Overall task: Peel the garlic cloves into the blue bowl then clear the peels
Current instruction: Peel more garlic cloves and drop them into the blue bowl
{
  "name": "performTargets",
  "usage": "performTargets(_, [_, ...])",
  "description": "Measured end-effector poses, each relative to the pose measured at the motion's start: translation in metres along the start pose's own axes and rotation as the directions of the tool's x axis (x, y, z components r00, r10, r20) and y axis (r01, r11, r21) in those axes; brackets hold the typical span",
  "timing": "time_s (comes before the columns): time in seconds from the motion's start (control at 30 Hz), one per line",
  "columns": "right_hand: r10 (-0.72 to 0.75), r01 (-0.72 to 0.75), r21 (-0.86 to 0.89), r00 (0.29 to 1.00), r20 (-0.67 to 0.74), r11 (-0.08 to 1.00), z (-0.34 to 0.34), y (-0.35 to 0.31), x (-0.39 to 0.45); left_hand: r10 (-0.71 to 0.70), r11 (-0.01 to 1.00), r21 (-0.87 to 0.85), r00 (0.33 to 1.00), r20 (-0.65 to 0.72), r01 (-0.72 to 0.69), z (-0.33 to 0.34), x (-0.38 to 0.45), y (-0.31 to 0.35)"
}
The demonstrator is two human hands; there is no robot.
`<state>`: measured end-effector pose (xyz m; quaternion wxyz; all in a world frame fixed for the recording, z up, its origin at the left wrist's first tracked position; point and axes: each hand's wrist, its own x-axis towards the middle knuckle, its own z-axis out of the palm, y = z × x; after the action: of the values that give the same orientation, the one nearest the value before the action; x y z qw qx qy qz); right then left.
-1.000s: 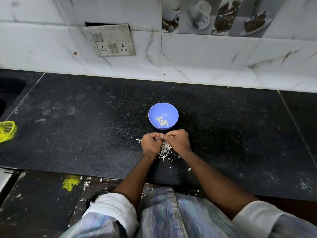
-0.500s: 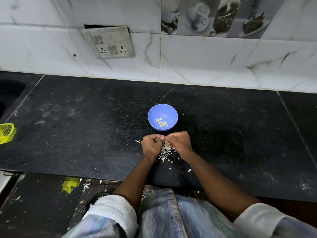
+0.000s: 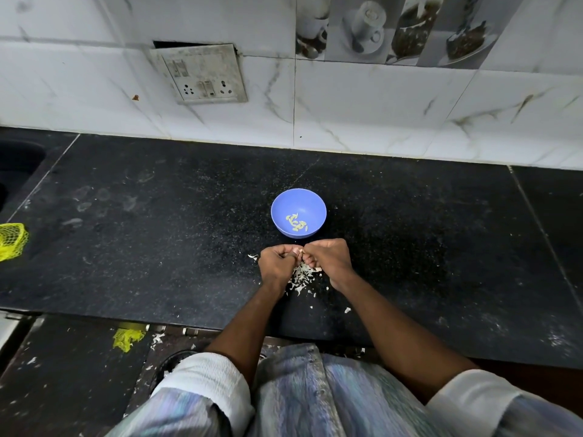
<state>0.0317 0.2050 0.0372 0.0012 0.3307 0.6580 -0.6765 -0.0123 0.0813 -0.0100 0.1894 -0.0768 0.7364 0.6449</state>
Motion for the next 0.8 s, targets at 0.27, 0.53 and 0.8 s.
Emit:
performTargets(0.27, [-0.061,0.061,-0.033,0.998,-0.006,0.998,0.0011,0.0027,0.0077,-0.019,0.987,-0.158,0.999,0.039,0.025,0.0012,-0.0014,0.0037])
performTargets(0.53, [-0.098,0.097,-0.085,0.995,-0.012,0.992,-0.0024,0.0053,0.0062,0.016,0.969,-0.248,1.0,0.024,-0.01,-0.0035,-0.0014,0.008])
performTargets(0.8, [-0.159,0.161,-0.139,0.987,0.022,0.977,-0.0019,0.0057,0.005,0.038,0.959,-0.283,0.999,0.032,-0.028,-0.005,-0.0041,0.0089])
